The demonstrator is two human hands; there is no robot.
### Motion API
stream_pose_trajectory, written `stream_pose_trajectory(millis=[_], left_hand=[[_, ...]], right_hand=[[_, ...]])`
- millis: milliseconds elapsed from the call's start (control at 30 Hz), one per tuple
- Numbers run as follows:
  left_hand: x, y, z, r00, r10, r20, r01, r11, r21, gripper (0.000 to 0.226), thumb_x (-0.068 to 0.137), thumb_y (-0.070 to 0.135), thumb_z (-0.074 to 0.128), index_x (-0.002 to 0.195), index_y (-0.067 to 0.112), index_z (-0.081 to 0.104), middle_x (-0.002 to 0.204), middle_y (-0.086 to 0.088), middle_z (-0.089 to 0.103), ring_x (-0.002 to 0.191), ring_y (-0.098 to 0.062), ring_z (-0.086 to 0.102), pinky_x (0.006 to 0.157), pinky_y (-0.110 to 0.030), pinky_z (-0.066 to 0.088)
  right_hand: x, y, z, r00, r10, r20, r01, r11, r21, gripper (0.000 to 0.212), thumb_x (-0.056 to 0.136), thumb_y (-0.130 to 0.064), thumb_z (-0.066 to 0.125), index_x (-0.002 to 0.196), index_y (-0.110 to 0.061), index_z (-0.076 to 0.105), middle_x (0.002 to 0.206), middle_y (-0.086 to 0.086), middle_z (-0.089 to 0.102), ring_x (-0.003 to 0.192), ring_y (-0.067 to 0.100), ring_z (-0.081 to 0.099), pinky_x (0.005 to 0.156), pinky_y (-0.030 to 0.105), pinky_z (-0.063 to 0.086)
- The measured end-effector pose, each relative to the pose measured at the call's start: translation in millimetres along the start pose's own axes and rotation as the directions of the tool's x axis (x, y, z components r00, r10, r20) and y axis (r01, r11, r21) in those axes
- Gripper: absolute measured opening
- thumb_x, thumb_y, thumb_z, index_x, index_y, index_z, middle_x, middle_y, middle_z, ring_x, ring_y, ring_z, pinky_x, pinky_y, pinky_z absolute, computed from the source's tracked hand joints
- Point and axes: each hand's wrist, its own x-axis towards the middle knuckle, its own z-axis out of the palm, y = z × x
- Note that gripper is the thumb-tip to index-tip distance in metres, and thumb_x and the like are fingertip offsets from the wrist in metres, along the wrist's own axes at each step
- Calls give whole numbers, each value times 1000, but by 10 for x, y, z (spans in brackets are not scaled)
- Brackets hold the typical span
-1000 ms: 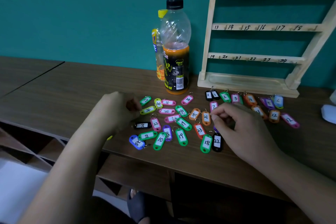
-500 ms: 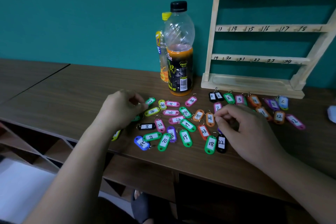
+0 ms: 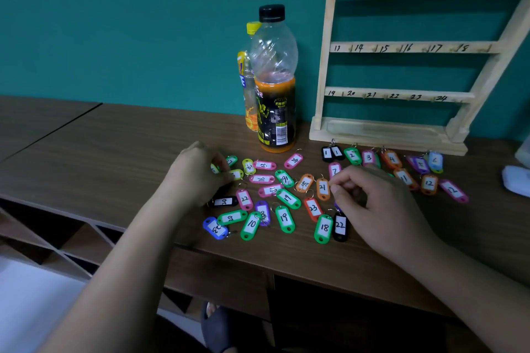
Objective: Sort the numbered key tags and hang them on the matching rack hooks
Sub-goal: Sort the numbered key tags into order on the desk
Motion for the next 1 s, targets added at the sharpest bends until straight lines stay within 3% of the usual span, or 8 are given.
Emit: stream_pose_trajectory(millis=[167, 367, 433, 533, 667, 800, 900, 1000], left_hand=[[-123, 50, -75, 996, -21, -84, 3, 978, -207, 12, 89, 38, 82, 83, 32, 73, 89, 11, 72, 80, -8, 67, 58, -24, 43], [-298, 400, -95, 997, 41, 64, 5, 807, -591, 13, 81, 30, 91, 88, 26, 81, 85, 1, 79, 76, -19, 75, 70, -34, 58], [-344, 551, -32, 991, 83, 102, 4, 753, -658, 15, 81, 26, 91, 91, 21, 82, 86, -3, 80, 72, -18, 74, 67, -29, 58], [-417, 757, 76, 983, 131, 131, -8, 738, -675, 11, 85, 24, 88, 94, 21, 82, 83, -1, 79, 69, -10, 73, 63, -18, 52], [-477, 956, 185, 970, 185, 155, -32, 734, -679, 9, 87, 24, 87, 93, 20, 81, 79, 1, 79, 69, -9, 74, 68, -18, 53], [-517, 1093, 250, 958, 220, 182, -40, 736, -676, 10, 87, 24, 87, 94, 21, 80, 81, 2, 80, 74, -13, 78, 73, -23, 57], [-530, 1164, 289, 949, 255, 183, -75, 750, -657, 10, 87, 25, 86, 94, 21, 79, 77, 3, 79, 69, -9, 75, 68, -17, 52], [-515, 1176, 314, 942, 282, 184, -106, 766, -634, 8, 88, 25, 85, 93, 23, 79, 78, 4, 79, 68, -7, 72, 66, -16, 50]], right_hand=[[2, -15, -10, 1000, -6, -6, 6, 1000, 17, 7, 95, -20, 72, 96, -26, 74, 86, -19, 64, 91, 3, 62, 74, 22, 48], [14, -92, -45, 1000, 3, -12, -3, 998, 65, 6, 96, -19, 75, 98, -24, 76, 86, -21, 66, 97, 0, 64, 75, 8, 43], [25, -121, -63, 1000, 23, 8, -24, 995, 92, 7, 96, -19, 76, 101, -24, 76, 87, -22, 68, 98, -3, 64, 76, 3, 41], [41, -130, -96, 994, 92, 52, -100, 979, 176, 11, 98, -28, 74, 108, -30, 76, 89, -22, 70, 93, -7, 64, 74, 5, 41], [54, -108, -129, 982, 159, 106, -182, 946, 268, 14, 98, -35, 73, 112, -36, 74, 97, -25, 72, 95, -6, 68, 75, 12, 48], [62, -88, -192, 974, 186, 132, -222, 905, 362, 13, 99, -28, 74, 112, -29, 76, 98, -19, 77, 95, -3, 72, 81, 15, 54], [76, -51, -248, 966, 222, 133, -258, 860, 439, 12, 99, -22, 75, 110, -24, 77, 95, -11, 80, 88, 4, 75, 80, 19, 57], [114, 17, -341, 959, 251, 130, -282, 871, 402, 9, 98, -22, 77, 106, -25, 76, 88, -7, 80, 78, 8, 75, 76, 24, 58]])
